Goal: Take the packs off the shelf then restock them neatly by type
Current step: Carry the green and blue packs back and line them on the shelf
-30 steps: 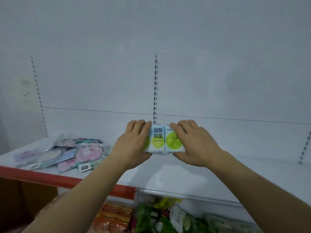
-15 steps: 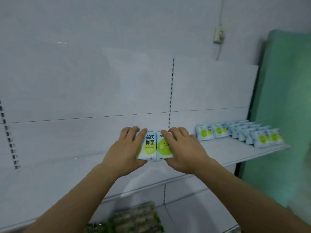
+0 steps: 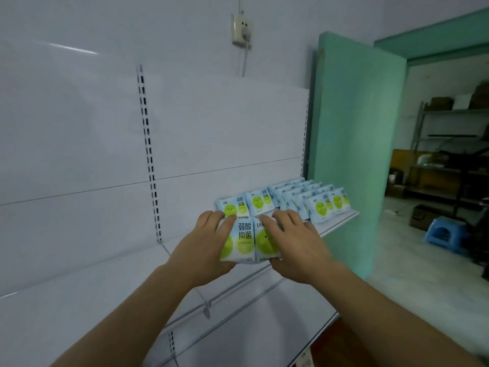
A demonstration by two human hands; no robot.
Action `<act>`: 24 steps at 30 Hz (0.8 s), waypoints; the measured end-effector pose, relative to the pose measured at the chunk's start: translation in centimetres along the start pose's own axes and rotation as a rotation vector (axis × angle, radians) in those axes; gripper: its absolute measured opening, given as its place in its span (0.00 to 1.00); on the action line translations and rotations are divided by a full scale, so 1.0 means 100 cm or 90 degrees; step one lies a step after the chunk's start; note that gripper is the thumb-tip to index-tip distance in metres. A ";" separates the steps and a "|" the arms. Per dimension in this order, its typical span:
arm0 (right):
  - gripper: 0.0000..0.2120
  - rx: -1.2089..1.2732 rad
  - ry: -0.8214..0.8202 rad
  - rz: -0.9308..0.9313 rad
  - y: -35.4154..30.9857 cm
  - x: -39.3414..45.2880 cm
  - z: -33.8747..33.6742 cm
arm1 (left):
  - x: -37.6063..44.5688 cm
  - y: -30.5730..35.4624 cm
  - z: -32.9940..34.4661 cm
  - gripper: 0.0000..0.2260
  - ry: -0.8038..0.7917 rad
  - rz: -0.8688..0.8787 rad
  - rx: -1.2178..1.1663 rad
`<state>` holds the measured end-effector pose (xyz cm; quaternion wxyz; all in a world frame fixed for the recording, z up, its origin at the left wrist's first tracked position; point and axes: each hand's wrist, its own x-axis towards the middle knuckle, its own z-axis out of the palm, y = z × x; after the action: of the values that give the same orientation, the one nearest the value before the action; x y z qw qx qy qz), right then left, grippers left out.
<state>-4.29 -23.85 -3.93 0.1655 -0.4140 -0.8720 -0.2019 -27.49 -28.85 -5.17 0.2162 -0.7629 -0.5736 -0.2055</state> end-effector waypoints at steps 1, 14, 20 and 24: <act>0.41 -0.003 -0.005 0.003 0.011 0.009 0.008 | 0.014 -0.001 0.012 0.43 0.001 0.001 -0.005; 0.41 0.022 -0.061 -0.067 0.108 0.150 0.121 | 0.136 -0.045 0.135 0.41 -0.026 -0.114 0.035; 0.45 0.069 -0.052 -0.168 0.130 0.192 0.175 | 0.148 -0.052 0.164 0.38 -0.054 -0.182 0.169; 0.47 0.074 -0.006 -0.214 0.144 0.219 0.202 | 0.155 -0.039 0.173 0.40 -0.093 -0.282 0.199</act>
<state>-8.50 8.65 -8.28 0.1492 -0.2527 -0.9399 -0.1744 -26.11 -5.88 -10.32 0.2390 -0.5892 -0.7651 -0.1012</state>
